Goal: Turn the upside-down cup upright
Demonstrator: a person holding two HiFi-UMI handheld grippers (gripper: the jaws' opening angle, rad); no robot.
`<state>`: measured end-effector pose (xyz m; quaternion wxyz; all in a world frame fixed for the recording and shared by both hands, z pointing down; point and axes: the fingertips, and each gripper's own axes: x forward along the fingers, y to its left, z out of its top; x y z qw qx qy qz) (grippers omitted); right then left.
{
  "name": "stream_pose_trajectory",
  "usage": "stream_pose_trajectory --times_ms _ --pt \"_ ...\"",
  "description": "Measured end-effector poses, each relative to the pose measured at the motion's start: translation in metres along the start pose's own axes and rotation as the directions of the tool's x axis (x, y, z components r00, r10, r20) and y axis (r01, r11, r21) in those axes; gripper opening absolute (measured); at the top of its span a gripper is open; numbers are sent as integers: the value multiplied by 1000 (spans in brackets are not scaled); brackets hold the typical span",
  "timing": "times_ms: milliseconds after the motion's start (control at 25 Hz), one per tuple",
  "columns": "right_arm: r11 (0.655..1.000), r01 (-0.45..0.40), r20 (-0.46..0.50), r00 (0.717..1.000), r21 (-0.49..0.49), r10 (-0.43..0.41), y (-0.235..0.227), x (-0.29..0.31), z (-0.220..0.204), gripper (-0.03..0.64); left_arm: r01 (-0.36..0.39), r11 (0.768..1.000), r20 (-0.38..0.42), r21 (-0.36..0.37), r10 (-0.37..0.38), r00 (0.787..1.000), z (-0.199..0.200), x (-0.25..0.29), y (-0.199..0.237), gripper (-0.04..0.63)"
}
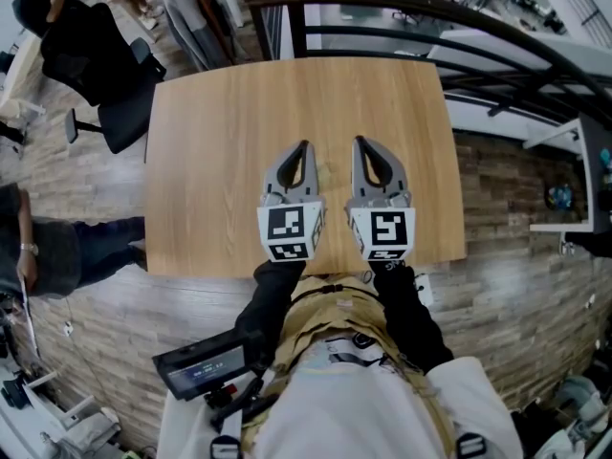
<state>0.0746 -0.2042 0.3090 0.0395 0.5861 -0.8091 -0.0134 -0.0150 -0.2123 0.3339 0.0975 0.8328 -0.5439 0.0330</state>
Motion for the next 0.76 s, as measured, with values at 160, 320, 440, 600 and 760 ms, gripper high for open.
stream_pose_trajectory --times_ms 160,320,440,600,760 --pt "1000 1 1 1000 -4 -1 1 2 -1 21 -2 1000 -4 -1 2 1000 -2 1 3 2" --pt "1000 -3 -2 1000 -9 3 2 5 -1 21 -2 1000 -4 -6 2 1000 -1 3 5 2" --pt "1000 -6 -5 1000 -12 6 4 7 -1 21 -5 1000 -9 -7 4 1000 -2 3 8 2" --pt "1000 -9 4 1000 -14 9 6 10 2 21 -7 1000 -5 -9 7 1000 0 4 11 2" --pt "1000 -16 -3 1000 -18 16 8 13 0 21 -9 1000 -6 -8 9 1000 1 6 14 2"
